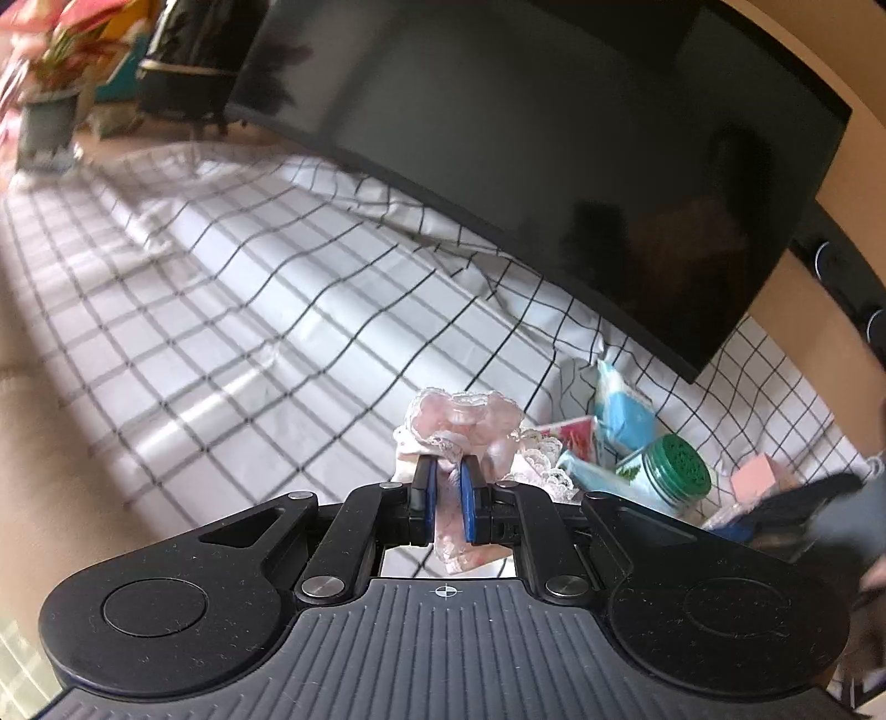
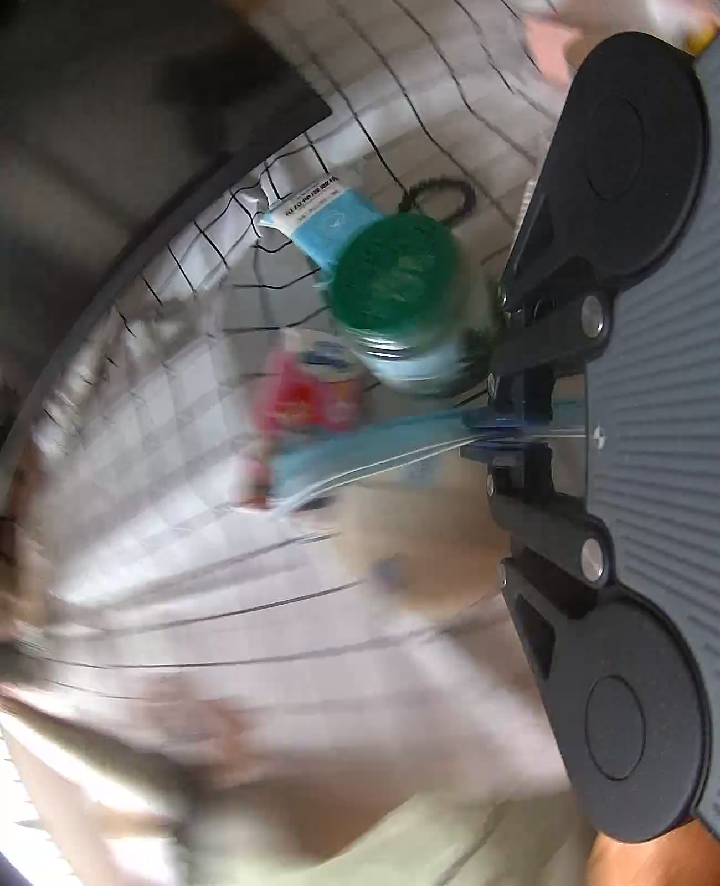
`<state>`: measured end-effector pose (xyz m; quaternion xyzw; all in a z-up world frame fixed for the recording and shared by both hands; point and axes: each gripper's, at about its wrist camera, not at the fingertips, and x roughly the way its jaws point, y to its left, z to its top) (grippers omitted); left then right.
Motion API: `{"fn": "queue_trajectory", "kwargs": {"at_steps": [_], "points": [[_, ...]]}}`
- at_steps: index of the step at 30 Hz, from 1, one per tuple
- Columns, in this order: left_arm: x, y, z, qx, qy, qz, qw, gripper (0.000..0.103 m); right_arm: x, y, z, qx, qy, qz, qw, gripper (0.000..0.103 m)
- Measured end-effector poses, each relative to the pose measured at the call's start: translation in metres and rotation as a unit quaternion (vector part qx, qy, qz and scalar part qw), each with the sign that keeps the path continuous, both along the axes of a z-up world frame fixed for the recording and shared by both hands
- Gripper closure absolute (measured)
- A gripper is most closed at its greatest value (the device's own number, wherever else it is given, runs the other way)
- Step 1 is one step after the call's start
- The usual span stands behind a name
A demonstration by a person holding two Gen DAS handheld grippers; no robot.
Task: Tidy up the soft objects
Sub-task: 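Close the right gripper on the blue face mask, then lift the blue mask up with the right gripper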
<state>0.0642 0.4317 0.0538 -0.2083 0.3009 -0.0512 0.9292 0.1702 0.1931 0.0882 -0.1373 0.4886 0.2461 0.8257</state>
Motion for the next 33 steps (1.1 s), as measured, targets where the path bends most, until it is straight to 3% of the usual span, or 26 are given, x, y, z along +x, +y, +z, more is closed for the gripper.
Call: {"fn": "queue_trajectory", "kwargs": {"at_steps": [6,8,11,12,14,15,16,22,28,30,32,33], "points": [[0.021,-0.014,0.044,0.014,-0.015,-0.01,0.9998,0.092,0.022,-0.028,0.092,0.142,0.007,-0.027,0.989,0.099],[0.025,-0.021,0.058,0.027,-0.024,-0.01,0.9993,0.092,0.02,-0.037,0.112,0.157,-0.015,-0.024,0.987,0.099],[0.027,-0.029,0.07,0.036,-0.032,0.001,0.9988,0.092,0.012,-0.041,0.109,0.147,-0.017,-0.003,0.989,0.097],[0.027,-0.032,0.07,0.036,-0.034,0.002,0.9988,0.092,0.007,-0.042,0.1,0.14,-0.015,0.001,0.99,0.09],[0.024,-0.035,0.068,0.032,-0.036,0.008,0.9988,0.092,-0.006,-0.046,0.075,0.124,-0.015,-0.004,0.992,0.06],[0.022,-0.036,0.064,0.025,-0.031,0.014,0.9991,0.092,-0.014,-0.048,0.059,0.118,-0.018,-0.018,0.993,0.037],[0.02,-0.036,0.061,0.016,-0.024,0.017,0.9994,0.092,-0.023,-0.049,0.042,0.114,-0.019,-0.028,0.993,0.035],[0.01,-0.038,0.027,0.003,0.021,0.009,0.9997,0.092,-0.047,-0.033,-0.047,0.129,0.037,-0.07,0.989,0.035],[0.013,-0.024,0.008,0.008,0.047,0.001,0.9989,0.092,-0.023,-0.031,-0.085,0.176,0.076,-0.12,0.974,0.039],[0.014,-0.019,0.003,0.007,0.051,-0.001,0.9987,0.092,-0.02,-0.033,-0.088,0.176,0.101,-0.116,0.972,0.066],[0.014,-0.014,-0.003,0.003,0.053,-0.002,0.9986,0.092,-0.024,-0.036,-0.081,0.17,0.111,-0.112,0.973,0.087],[0.015,-0.012,-0.006,-0.001,0.054,-0.002,0.9985,0.092,-0.027,-0.04,-0.074,0.175,0.114,-0.113,0.971,0.09]]}}
